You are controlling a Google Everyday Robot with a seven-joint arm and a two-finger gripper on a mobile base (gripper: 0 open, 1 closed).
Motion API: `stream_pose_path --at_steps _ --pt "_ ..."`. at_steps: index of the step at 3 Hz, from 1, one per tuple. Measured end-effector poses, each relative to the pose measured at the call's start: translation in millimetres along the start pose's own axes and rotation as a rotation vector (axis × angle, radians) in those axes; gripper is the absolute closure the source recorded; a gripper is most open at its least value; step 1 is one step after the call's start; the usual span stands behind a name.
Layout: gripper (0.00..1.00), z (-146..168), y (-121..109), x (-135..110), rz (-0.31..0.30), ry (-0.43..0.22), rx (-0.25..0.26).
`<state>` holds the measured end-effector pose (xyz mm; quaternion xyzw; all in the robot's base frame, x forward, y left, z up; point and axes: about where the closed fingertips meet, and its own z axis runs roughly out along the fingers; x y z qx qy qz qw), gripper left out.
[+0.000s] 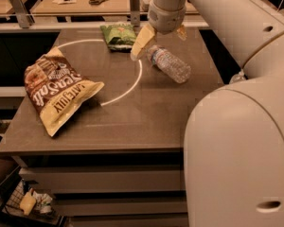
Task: Place water bottle upright
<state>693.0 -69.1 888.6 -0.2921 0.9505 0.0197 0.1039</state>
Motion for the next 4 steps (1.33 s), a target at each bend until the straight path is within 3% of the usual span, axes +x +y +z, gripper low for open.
stream_pose_path --at_steps 2,4 --pt "0.00 25 -8 9 0.028 0.023 -0.048" --pt "0.00 43 -10 4 -0.002 0.055 -0.075"
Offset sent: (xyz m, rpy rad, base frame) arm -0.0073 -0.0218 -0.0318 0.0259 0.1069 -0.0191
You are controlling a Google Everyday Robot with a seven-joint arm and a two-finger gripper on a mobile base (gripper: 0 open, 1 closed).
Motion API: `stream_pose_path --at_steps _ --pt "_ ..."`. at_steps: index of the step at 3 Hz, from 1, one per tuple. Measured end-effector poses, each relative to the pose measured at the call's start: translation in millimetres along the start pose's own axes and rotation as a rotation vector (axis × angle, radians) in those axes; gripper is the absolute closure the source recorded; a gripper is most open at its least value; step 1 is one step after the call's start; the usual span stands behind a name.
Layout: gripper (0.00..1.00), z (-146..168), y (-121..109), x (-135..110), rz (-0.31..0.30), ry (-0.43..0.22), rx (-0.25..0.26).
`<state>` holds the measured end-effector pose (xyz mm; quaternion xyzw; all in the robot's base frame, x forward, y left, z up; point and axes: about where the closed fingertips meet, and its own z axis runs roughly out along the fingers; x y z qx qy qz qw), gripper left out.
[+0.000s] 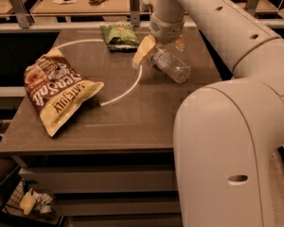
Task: Place water bottle upright
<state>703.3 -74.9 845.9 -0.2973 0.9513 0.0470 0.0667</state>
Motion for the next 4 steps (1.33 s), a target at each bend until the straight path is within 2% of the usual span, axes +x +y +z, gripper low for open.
stream_pose_path --at_steps 1,4 --pt "0.18 8 -1 -3 -0.001 0.017 -0.002" --pt "0.88 19 -2 -21 -0.004 -0.033 0.004"
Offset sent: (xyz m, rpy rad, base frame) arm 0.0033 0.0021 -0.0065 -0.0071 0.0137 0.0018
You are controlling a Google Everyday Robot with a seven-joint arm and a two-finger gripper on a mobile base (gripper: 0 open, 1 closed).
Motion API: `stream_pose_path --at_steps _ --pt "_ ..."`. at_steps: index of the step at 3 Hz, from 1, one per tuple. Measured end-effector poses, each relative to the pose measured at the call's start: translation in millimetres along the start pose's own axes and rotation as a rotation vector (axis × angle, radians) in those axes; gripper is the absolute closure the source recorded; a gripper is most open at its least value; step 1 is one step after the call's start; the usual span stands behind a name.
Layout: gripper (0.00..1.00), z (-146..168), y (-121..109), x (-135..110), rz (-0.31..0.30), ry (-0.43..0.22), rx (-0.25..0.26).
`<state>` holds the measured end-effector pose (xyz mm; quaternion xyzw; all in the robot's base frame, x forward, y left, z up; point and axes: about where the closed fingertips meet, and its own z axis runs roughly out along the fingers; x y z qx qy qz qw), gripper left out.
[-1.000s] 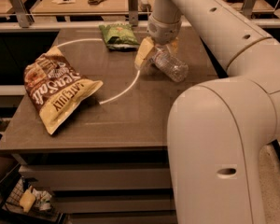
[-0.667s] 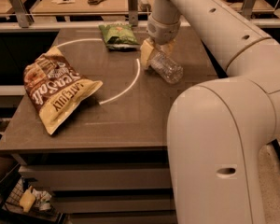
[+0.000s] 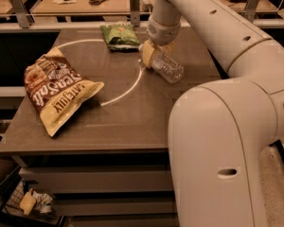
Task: Place water bottle upright
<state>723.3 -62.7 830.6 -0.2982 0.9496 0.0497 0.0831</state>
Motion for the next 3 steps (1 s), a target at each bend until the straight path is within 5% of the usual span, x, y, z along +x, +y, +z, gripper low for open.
stream_pose_path --at_steps 1,3 --pt "1.00 2 0 -2 -0.001 -0.005 0.000" --pt "1.00 -15 -11 5 0.025 -0.039 0.026"
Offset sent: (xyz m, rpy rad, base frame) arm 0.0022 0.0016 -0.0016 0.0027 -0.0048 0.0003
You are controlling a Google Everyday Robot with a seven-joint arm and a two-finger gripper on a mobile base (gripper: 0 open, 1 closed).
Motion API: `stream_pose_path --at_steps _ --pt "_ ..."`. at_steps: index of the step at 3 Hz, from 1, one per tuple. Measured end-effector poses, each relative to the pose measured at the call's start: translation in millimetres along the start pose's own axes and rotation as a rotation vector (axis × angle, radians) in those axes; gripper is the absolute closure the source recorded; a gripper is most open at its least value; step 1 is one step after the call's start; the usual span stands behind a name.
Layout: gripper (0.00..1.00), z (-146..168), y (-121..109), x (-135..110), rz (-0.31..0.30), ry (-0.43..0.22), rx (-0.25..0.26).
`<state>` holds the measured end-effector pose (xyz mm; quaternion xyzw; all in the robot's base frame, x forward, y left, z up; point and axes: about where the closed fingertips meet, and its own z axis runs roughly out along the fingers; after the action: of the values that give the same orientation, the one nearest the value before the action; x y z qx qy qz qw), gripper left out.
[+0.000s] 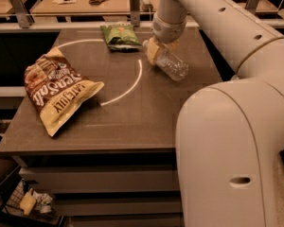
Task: Place water bottle upright
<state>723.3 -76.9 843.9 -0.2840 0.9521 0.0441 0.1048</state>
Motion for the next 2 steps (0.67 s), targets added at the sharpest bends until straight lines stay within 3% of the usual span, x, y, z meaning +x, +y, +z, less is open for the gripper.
stream_pose_path --at_steps 2 --pt "1.00 -50 -25 18 0.041 -0.120 0.048"
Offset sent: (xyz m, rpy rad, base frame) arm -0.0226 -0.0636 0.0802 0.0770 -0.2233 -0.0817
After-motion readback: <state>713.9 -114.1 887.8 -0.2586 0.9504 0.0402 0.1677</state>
